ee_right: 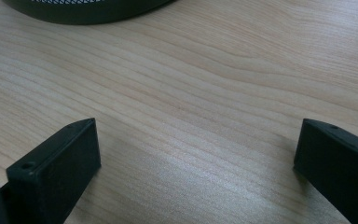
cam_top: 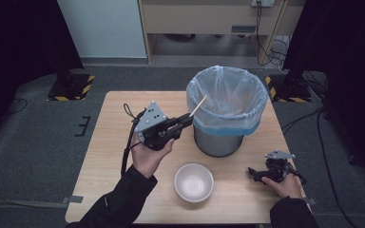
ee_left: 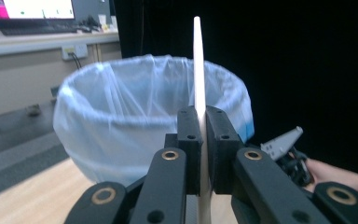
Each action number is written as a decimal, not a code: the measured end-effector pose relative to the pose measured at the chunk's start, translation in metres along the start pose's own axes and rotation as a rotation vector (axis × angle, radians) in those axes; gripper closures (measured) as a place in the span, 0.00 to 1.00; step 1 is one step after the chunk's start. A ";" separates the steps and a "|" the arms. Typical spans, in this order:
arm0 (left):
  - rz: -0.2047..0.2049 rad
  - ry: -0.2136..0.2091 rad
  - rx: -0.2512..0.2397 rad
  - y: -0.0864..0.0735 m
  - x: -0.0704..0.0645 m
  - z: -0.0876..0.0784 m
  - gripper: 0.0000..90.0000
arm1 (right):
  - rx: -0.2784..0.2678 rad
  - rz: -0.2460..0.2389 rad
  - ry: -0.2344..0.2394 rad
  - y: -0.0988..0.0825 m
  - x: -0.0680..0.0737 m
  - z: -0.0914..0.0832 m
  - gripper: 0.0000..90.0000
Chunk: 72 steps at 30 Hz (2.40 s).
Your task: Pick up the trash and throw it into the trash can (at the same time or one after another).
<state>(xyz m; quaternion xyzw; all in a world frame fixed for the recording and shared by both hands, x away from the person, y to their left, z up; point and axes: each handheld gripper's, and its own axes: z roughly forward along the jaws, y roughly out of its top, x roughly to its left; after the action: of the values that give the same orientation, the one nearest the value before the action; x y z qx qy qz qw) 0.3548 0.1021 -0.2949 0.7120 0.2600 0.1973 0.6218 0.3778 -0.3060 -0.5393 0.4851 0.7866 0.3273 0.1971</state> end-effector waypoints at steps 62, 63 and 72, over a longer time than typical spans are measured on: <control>0.062 0.071 -0.069 0.082 0.031 0.135 0.95 | -0.001 -0.003 0.004 0.000 0.000 0.000 0.01; 0.062 0.069 -0.070 0.082 0.030 0.138 0.95 | -0.002 0.000 0.005 0.000 0.000 0.000 0.01; 0.057 0.062 -0.049 0.077 0.029 0.159 0.95 | -0.001 -0.008 0.009 0.000 0.000 0.000 0.01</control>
<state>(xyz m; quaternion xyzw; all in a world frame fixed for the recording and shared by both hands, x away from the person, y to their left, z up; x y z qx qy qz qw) 0.4831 -0.0120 -0.2438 0.6971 0.2537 0.2432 0.6250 0.3777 -0.3059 -0.5391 0.4803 0.7894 0.3289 0.1952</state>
